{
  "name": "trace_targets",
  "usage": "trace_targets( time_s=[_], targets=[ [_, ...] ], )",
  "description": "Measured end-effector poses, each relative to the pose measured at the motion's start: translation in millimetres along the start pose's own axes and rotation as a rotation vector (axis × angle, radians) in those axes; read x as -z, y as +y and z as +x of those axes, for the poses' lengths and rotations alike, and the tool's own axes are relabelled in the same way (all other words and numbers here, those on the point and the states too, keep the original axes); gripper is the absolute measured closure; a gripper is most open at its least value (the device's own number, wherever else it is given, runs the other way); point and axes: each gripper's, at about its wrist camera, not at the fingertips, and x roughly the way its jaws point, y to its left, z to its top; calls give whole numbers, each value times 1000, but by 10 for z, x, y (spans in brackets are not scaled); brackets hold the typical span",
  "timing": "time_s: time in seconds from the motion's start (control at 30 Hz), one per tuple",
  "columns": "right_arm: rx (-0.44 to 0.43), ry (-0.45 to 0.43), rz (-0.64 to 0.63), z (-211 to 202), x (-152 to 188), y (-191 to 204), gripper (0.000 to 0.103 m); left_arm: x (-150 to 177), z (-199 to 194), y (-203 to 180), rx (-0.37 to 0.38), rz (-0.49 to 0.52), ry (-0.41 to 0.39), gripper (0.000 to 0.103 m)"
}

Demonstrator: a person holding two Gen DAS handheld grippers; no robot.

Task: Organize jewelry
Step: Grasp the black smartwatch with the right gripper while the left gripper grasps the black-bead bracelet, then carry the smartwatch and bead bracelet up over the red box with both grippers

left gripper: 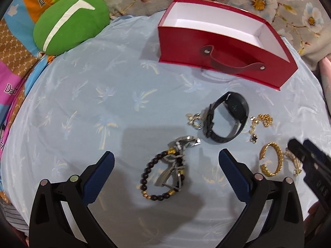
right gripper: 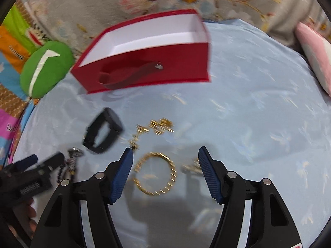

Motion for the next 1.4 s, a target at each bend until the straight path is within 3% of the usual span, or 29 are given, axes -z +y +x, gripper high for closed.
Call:
trace_targets(
  time_s=[0.2,0.43,0.5,0.7,0.9,1.07,1.1,1.17,1.4],
  targets=[
    [-51,42,-101,356,-248,509,65,133,58,261,-44,-42,32,5],
    [-56,84,-154,661,-332,775,78,185,146,363,-36,-62,57,5],
    [-45,106,-165,744,-328,806,87,176,175,352,-30,-60,61,5],
    [-10,82,-155,664,-276,736,90,143,225,317,-10,-65,68,5],
    [42,-3,-93,253,-301,431,91,42,229,125,33,-37,50,5],
    [70,0,-50,89,-269,218,91,-43,361,-65,37,-13,61,6],
    [74,2,-45,74,-252,194,91,-54,385,-90,28,-11,64,7],
    [74,12,-34,60,-232,143,91,-74,435,-136,30,0,74,26],
    [67,29,-21,72,-153,87,91,-115,487,-148,36,-11,79,56]
  ],
)
